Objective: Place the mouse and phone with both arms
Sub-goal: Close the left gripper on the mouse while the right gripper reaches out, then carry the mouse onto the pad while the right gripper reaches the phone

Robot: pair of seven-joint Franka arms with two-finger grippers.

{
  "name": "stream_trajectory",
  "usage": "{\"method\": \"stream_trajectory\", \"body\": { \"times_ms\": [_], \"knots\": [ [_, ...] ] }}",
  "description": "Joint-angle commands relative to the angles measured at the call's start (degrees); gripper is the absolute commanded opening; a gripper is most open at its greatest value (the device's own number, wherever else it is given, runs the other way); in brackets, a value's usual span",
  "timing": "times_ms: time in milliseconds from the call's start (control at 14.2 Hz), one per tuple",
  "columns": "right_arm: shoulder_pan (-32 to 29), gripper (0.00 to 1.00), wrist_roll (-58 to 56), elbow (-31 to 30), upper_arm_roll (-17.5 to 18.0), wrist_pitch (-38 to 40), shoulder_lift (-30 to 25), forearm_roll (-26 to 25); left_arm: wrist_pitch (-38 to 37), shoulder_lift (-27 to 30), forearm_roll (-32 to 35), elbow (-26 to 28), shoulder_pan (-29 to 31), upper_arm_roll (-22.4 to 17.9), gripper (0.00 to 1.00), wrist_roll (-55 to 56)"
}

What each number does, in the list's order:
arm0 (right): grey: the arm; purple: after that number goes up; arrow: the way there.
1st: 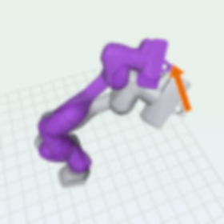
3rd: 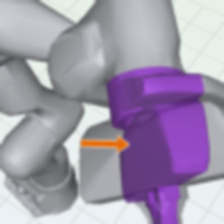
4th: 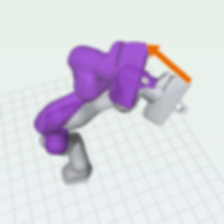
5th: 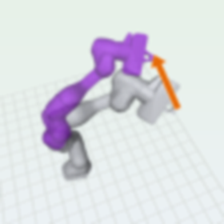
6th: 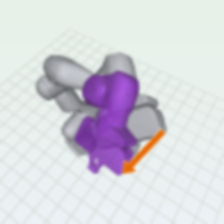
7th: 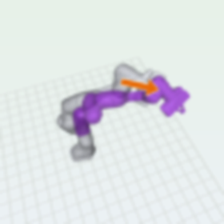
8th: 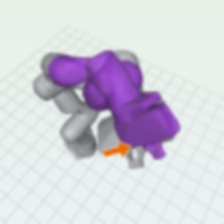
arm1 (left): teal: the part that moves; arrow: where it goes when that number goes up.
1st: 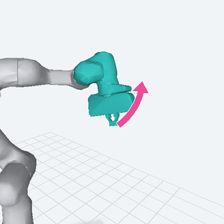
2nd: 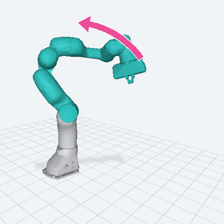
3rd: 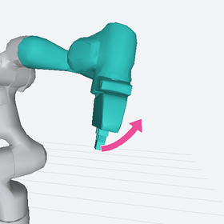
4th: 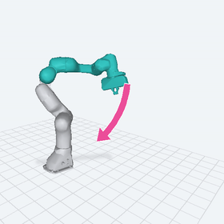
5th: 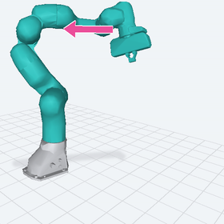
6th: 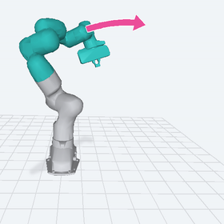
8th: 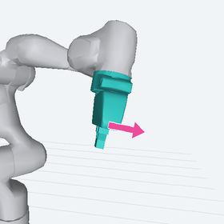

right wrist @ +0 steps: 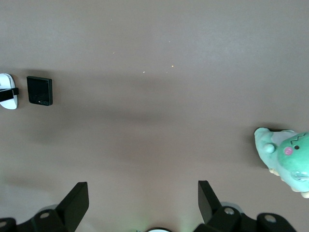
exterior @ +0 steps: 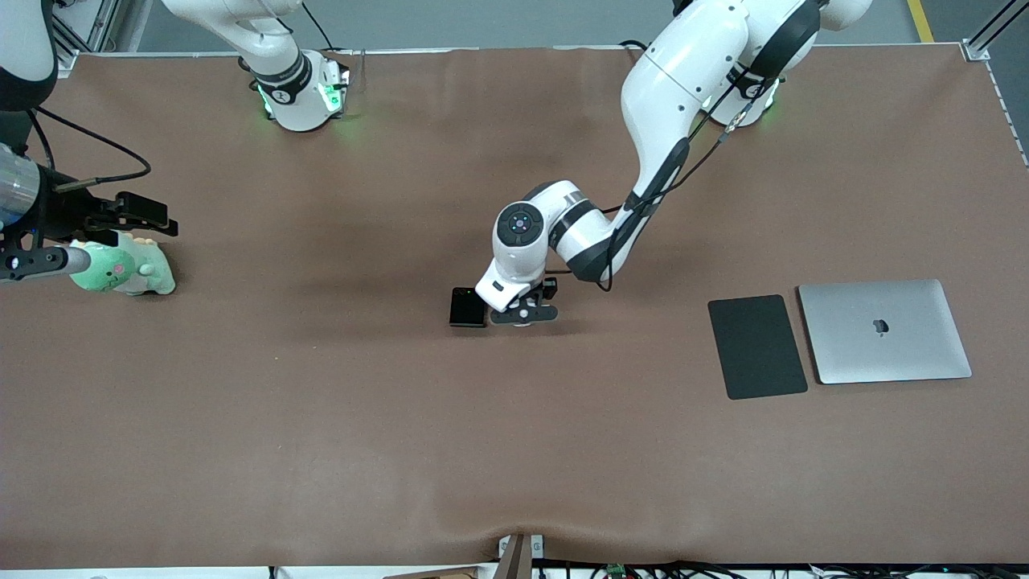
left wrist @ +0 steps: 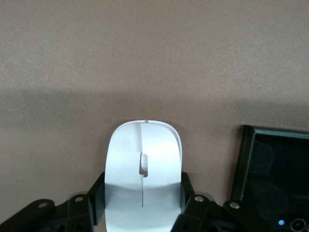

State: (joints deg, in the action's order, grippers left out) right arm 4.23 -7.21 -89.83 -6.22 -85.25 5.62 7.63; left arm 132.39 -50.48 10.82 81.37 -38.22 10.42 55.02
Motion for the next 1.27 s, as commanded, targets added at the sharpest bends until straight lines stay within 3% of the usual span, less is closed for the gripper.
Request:
{"method": "stream_trajectory", "body": {
  "times_ms": [0, 634, 1198],
  "knots": [
    [2.7, 1.00, 4.6, 0.1, -0.2, -0.2, 0.8, 0.6, -0.2, 0.3, 3.3, -1.6, -0.2, -0.6, 0.41, 1.1],
    [10.4, 1.00, 15.2, 0.1, -0.2, -6.1, 5.7, 2.7, -10.6, 12.0, 3.3, -0.9, 10.2, 0.1, 0.38, -3.2],
    [20.3, 1.00, 26.4, 0.2, -0.2, -14.6, 11.4, 4.8, -16.5, 22.0, 3.2, 4.9, 24.3, 0.3, 0.37, -20.6]
  ]
}}
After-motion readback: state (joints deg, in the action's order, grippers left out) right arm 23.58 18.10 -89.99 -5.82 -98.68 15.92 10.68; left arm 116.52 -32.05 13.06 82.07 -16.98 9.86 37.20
